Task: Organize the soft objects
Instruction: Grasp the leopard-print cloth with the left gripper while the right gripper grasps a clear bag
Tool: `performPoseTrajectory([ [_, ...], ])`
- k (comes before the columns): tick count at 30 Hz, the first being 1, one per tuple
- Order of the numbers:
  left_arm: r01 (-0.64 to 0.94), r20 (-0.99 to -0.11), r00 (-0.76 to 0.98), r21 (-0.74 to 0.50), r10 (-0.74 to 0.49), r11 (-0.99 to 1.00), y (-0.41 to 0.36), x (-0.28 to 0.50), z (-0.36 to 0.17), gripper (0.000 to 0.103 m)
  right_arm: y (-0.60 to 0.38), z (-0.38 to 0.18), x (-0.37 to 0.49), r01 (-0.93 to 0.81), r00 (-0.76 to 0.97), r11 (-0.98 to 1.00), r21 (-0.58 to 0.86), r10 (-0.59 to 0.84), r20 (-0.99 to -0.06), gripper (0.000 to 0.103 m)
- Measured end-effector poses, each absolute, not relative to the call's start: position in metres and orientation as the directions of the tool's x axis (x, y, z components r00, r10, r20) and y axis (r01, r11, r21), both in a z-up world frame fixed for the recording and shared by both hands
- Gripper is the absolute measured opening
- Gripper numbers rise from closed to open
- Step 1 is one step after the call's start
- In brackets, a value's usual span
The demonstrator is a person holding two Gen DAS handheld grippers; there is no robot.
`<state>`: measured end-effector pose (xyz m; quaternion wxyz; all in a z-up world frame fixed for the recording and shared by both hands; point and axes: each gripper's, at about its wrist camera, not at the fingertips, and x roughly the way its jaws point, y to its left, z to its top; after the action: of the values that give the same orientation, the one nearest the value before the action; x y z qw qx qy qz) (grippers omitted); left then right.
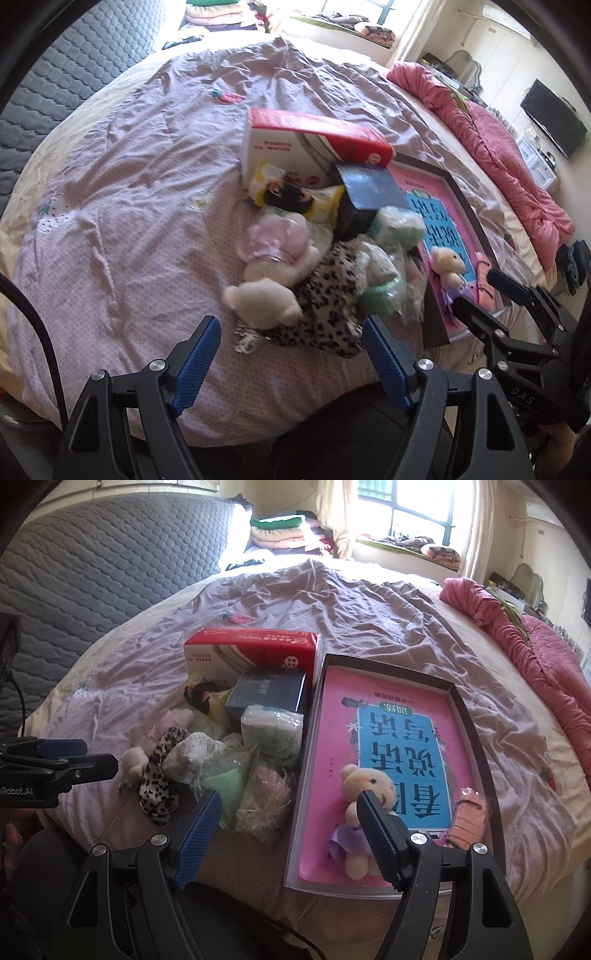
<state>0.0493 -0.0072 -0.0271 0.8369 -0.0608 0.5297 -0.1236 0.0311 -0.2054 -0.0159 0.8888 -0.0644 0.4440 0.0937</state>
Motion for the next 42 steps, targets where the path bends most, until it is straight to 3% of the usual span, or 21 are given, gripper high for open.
performPoseTrajectory([
  [14,0.155,-0.872,0.339,-0.319,-0.353,0.935,-0.027,0.056,-0.057,0.078,-0.183,-0.055,0.036,-0.400,0.544,0.885,-0.239,0.019,-0.839,0.077],
  [26,0.134,-0.868,0.314,-0.360,-0.384,0.923,-0.027,0.068,-0.077,0.062,-0.164,-0.079,0.049,-0.505,0.599,0.766,-0.397,-0.020,-0.800,0.077],
  [31,0.112,-0.862,0.315,-0.381,-0.397,0.918,-0.022,0.072,-0.082,0.059,-0.159,-0.084,0.056,-0.539,0.602,0.747,-0.389,0.019,-0.798,0.068],
  [35,0.107,-0.856,0.321,-0.391,-0.404,0.914,-0.020,0.075,-0.085,0.050,-0.152,-0.085,0.061,-0.549,0.603,0.754,-0.362,0.057,-0.796,0.056],
  [42,0.118,-0.842,0.332,-0.410,-0.425,0.905,-0.014,0.078,-0.086,0.020,-0.163,-0.082,0.061,-0.524,0.592,0.812,-0.257,0.130,-0.795,0.052],
])
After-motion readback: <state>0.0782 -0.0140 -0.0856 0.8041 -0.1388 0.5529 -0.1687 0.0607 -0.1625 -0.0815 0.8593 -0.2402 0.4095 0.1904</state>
